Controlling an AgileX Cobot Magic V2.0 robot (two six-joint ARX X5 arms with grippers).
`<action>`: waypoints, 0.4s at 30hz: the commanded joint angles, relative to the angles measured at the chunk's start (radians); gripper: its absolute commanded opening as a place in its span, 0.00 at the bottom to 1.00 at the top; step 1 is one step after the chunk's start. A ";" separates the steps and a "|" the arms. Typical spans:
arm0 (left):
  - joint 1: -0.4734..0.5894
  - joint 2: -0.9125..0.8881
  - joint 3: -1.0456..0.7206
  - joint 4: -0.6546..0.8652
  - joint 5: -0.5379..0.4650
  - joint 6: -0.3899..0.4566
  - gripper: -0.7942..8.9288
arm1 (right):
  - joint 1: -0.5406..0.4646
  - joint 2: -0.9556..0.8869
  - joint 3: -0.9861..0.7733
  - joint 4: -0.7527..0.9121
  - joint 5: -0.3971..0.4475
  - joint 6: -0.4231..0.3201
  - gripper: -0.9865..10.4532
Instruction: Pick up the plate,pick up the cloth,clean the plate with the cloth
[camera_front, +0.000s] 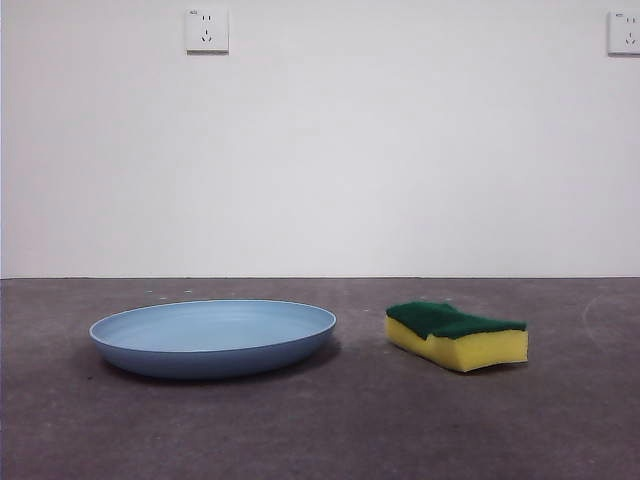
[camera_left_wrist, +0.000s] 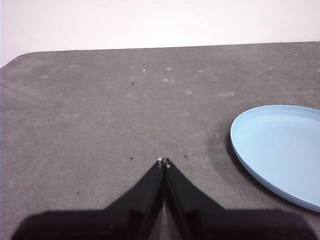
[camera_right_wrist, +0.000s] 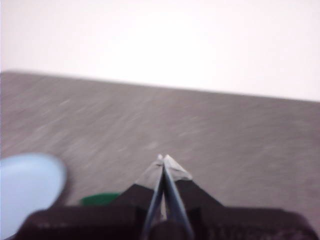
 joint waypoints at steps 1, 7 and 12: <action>0.002 -0.001 -0.013 0.000 0.006 -0.006 0.08 | -0.035 -0.058 -0.087 0.043 -0.004 -0.010 0.09; 0.002 -0.001 -0.013 0.000 0.006 -0.006 0.08 | -0.050 -0.167 -0.294 0.190 -0.004 -0.017 0.09; 0.002 -0.001 -0.013 0.000 0.006 -0.006 0.08 | -0.050 -0.233 -0.427 0.224 -0.004 -0.007 0.09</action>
